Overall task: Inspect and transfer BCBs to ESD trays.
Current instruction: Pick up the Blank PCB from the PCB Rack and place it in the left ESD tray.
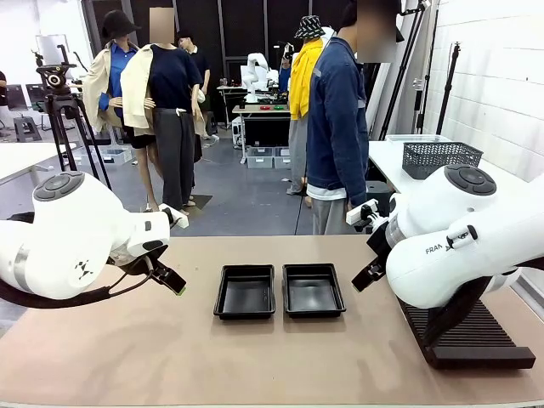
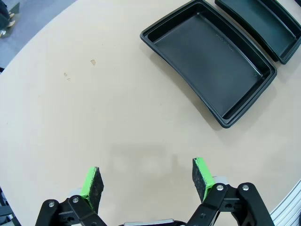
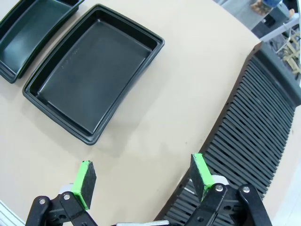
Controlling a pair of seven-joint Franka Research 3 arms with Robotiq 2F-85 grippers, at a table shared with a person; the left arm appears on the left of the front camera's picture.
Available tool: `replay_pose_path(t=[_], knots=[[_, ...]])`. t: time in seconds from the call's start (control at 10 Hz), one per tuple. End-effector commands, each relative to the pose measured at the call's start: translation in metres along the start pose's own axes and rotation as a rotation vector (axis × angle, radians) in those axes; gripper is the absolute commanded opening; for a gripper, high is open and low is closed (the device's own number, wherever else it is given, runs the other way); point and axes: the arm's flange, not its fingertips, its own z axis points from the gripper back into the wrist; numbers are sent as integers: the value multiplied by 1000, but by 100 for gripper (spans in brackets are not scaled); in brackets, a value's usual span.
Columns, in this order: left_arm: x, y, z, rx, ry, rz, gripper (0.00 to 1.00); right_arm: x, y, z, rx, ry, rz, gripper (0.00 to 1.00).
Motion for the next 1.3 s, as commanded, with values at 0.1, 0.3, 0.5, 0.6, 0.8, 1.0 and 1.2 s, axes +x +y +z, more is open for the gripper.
replay_pose_path(t=[0.1,0.3,0.5,0.6,0.8,1.0,1.2], knots=[[0,0,0,0,0,1,100,0,0,0,0,0,0,100],[0,0,0,0,0,1,100,0,0,0,0,0,0,100],[0,0,0,0,0,1,100,0,0,0,0,0,0,100],[0,0,0,0,0,1,100,0,0,0,0,0,0,100],[0,0,0,0,0,1,100,0,0,0,0,0,0,100],[0,0,0,0,0,1,100,0,0,0,0,0,0,100],[2,7,7,-28,-2,5,100,14,-6,16,9,52,1,100]])
